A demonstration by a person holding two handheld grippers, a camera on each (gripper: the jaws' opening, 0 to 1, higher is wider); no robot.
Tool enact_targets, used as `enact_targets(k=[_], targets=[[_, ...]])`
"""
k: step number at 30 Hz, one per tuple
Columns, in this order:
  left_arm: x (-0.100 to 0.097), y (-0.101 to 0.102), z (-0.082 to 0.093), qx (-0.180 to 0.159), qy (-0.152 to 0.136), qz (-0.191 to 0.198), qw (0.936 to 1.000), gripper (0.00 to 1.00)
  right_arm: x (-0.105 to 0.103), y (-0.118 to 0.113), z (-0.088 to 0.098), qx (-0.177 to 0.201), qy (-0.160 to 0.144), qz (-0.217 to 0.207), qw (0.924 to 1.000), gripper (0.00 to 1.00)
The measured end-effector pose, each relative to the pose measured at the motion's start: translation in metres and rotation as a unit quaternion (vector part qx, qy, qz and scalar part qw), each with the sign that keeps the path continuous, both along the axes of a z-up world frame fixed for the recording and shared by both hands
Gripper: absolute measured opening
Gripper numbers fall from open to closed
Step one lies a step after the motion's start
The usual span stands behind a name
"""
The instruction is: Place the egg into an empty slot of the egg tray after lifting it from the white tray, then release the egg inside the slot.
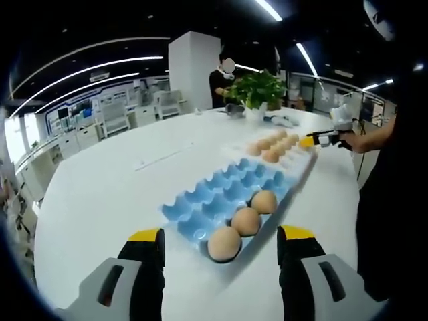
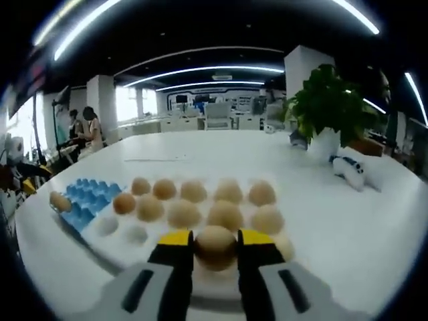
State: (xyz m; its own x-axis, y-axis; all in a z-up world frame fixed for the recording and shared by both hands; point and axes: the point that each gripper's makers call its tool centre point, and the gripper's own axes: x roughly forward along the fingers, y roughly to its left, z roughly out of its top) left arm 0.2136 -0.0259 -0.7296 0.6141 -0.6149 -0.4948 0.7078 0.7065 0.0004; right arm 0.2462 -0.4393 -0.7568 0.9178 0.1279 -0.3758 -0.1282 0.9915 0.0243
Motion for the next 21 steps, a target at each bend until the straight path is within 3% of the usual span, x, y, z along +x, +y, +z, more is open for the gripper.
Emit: enact_targets(k=[15, 21], targets=[[0.001, -0.001, -0.002, 0.000, 0.001, -0.003, 1.0000, 0.68, 0.002, 0.021, 0.010, 0.020, -0.011, 0.021, 0.9995, 0.25], [0.001, 0.000, -0.002, 0.000, 0.000, -0.002, 1.0000, 0.68, 0.002, 0.045, 0.012, 0.023, -0.012, 0.056, 0.9981, 0.24]])
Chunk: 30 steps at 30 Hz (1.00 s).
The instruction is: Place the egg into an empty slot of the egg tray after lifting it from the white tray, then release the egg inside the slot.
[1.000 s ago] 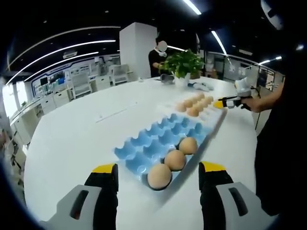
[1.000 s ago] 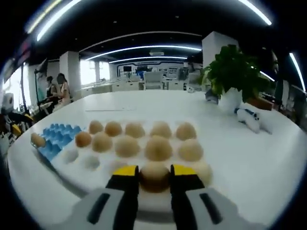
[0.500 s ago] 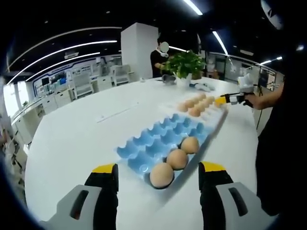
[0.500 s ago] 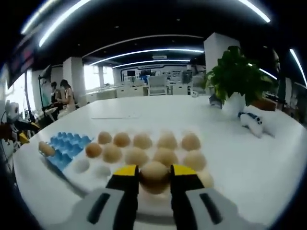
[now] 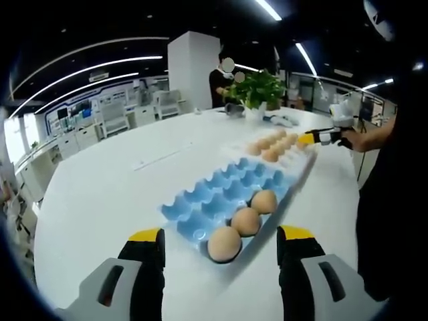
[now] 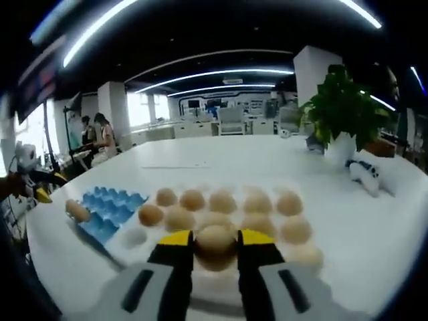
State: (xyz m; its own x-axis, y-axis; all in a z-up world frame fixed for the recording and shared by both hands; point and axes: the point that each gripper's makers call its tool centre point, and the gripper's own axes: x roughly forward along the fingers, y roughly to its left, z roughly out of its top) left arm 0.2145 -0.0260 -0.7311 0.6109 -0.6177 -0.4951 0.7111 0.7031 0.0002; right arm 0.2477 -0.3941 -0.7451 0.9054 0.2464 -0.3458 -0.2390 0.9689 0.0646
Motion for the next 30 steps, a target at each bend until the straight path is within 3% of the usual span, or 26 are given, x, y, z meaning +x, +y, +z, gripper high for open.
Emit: enact_targets(k=[8, 13, 21, 30], targets=[[-0.001, 0.000, -0.001, 0.002, 0.000, -0.002, 1.0000, 0.68, 0.002, 0.044, 0.003, 0.000, -0.003, 0.063, 0.9980, 0.24], [-0.002, -0.001, -0.002, 0.005, 0.001, -0.005, 1.0000, 0.68, -0.001, 0.081, 0.004, 0.006, 0.001, 0.118, 0.9930, 0.24], [-0.002, -0.002, -0.002, 0.008, 0.002, -0.008, 0.9999, 0.68, -0.005, 0.147, 0.007, 0.019, -0.004, 0.205, 0.9787, 0.25], [-0.005, -0.003, -0.004, 0.010, 0.007, -0.012, 0.9999, 0.68, -0.006, 0.204, 0.009, 0.034, -0.011, 0.266, 0.9633, 0.25]])
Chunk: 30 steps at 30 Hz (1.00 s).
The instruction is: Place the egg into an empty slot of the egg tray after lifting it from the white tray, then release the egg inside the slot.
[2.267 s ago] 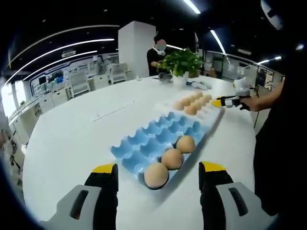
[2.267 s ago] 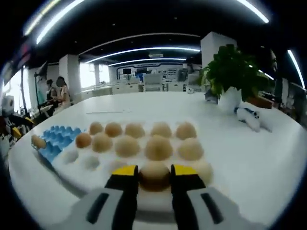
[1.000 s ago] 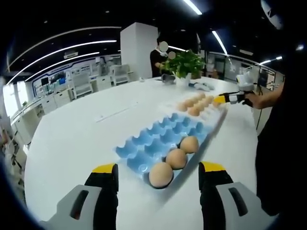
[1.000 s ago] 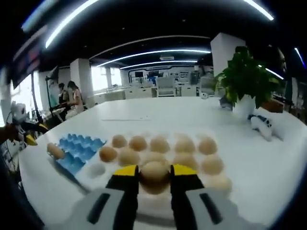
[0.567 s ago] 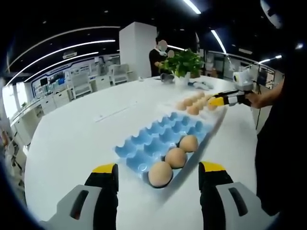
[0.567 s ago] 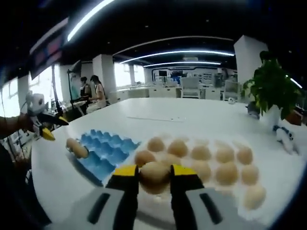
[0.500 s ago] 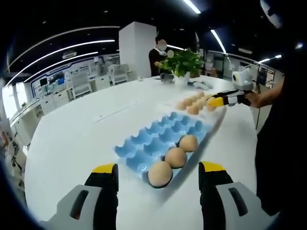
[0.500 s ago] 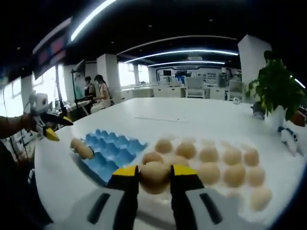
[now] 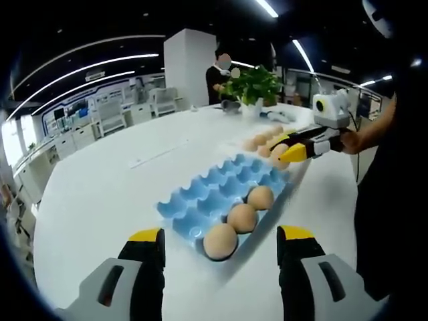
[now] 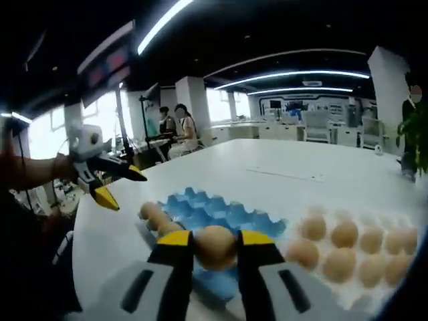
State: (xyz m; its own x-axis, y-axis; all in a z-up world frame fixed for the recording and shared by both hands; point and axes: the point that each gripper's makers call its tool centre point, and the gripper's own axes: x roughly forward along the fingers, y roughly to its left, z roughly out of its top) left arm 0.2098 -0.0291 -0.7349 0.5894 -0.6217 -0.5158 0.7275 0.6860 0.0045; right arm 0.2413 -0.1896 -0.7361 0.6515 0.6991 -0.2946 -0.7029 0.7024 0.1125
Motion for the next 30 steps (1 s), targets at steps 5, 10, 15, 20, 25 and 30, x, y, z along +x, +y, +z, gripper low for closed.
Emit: enact_targets(k=[5, 10, 15, 20, 25, 30], targets=[[0.000, 0.000, 0.001, -0.002, 0.000, 0.001, 1.0000, 0.68, -0.006, 0.020, -0.011, -0.008, 0.005, 0.032, 0.9995, 0.25], [0.001, 0.000, 0.002, -0.008, 0.001, 0.006, 1.0000, 0.68, -0.007, 0.029, -0.022, -0.017, 0.015, 0.045, 0.9987, 0.25], [0.000, -0.002, 0.000, -0.012, 0.016, 0.012, 0.9997, 0.68, -0.006, 0.030, -0.032, -0.025, 0.022, 0.049, 0.9983, 0.25], [0.000, -0.003, 0.000, -0.011, 0.023, 0.018, 0.9995, 0.69, -0.005, 0.029, -0.034, -0.029, 0.021, 0.050, 0.9981, 0.25], [0.003, -0.005, 0.003, -0.003, 0.020, 0.021, 0.9996, 0.69, -0.003, 0.030, -0.036, -0.050, 0.001, 0.059, 0.9970, 0.25], [0.004, -0.005, 0.004, -0.002, 0.020, 0.024, 0.9995, 0.69, -0.005, 0.032, -0.036, -0.060, -0.013, 0.070, 0.9956, 0.26]])
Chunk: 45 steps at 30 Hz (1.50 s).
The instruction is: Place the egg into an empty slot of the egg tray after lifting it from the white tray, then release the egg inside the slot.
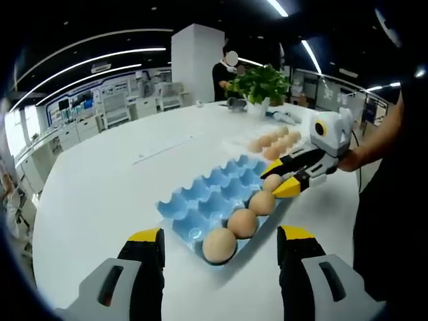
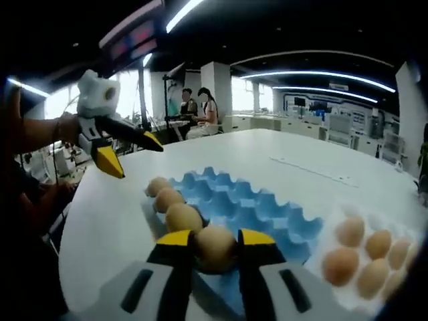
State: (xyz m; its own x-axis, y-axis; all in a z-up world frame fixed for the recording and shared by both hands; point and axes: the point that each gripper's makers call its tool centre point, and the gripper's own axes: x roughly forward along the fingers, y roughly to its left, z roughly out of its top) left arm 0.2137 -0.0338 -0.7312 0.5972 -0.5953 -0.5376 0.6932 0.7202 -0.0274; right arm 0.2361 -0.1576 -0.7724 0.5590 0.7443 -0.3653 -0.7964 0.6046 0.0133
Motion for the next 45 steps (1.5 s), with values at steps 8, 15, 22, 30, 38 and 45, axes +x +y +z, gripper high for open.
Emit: enact_targets(k=[8, 15, 22, 30, 38, 45], targets=[[-0.001, -0.001, 0.000, 0.001, 0.003, -0.002, 1.0000, 0.69, 0.000, -0.001, 0.000, 0.001, -0.010, 0.008, 0.9999, 0.26], [0.001, -0.002, 0.001, 0.001, 0.001, -0.003, 1.0000, 0.69, 0.001, 0.000, -0.001, 0.001, -0.012, 0.011, 0.9999, 0.26], [0.002, -0.004, 0.002, 0.001, 0.001, -0.006, 1.0000, 0.69, 0.002, 0.000, -0.001, 0.006, -0.015, 0.014, 0.9998, 0.26], [0.003, -0.002, 0.001, 0.002, 0.002, -0.002, 1.0000, 0.69, -0.002, -0.004, 0.000, 0.008, -0.016, 0.006, 0.9998, 0.26], [0.004, 0.000, 0.000, 0.004, 0.001, 0.001, 1.0000, 0.69, -0.007, -0.020, 0.001, 0.015, -0.005, -0.015, 0.9998, 0.26], [0.005, -0.001, -0.001, 0.002, 0.002, 0.001, 1.0000, 0.69, -0.002, -0.067, 0.012, 0.021, -0.012, -0.081, 0.9964, 0.25]])
